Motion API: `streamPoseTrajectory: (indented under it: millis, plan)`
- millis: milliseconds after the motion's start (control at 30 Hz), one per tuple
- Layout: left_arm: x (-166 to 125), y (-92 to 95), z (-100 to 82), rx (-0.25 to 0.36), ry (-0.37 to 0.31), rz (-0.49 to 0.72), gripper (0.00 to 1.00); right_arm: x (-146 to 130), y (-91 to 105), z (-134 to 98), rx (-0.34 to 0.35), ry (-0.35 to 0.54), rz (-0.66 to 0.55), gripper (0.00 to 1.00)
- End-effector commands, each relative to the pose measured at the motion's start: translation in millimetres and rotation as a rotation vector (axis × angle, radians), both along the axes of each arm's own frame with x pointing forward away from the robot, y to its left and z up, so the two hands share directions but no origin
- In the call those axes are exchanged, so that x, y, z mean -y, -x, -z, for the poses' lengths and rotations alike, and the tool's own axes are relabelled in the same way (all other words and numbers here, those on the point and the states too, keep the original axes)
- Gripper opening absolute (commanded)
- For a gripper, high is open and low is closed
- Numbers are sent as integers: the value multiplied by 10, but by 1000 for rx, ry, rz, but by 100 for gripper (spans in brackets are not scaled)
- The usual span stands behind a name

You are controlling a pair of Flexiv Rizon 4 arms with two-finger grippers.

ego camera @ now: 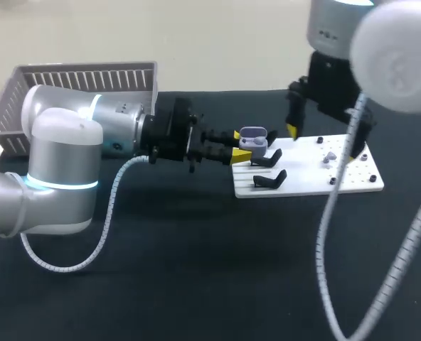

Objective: Pick up each earbud case from the left stands, insert the matching earbuds, close the lid, and place the case in the box.

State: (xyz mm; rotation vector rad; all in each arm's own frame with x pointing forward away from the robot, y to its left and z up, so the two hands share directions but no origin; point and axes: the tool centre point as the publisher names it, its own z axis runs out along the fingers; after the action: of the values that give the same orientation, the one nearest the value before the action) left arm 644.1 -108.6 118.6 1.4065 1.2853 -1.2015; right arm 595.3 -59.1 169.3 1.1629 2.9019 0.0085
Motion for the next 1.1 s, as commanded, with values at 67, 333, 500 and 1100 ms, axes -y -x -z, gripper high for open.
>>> streamPoseTrajectory:
  millis: [67, 333, 500, 1100]
  plan:
    - [-1, 6, 11, 3, 4, -3, 0, 175, -16, 65, 90, -84, 9, 100]
    - [-1, 6, 11, 3, 4, -3, 0, 332, -381, 245, 38, -30, 20, 100]
    - [-1, 6, 11, 3, 4, -3, 0, 436, -602, 349, 15, -4, 25, 100]
    - [-1, 6, 11, 3, 4, -3, 0, 495, -681, 423, -38, -84, 14, 100]
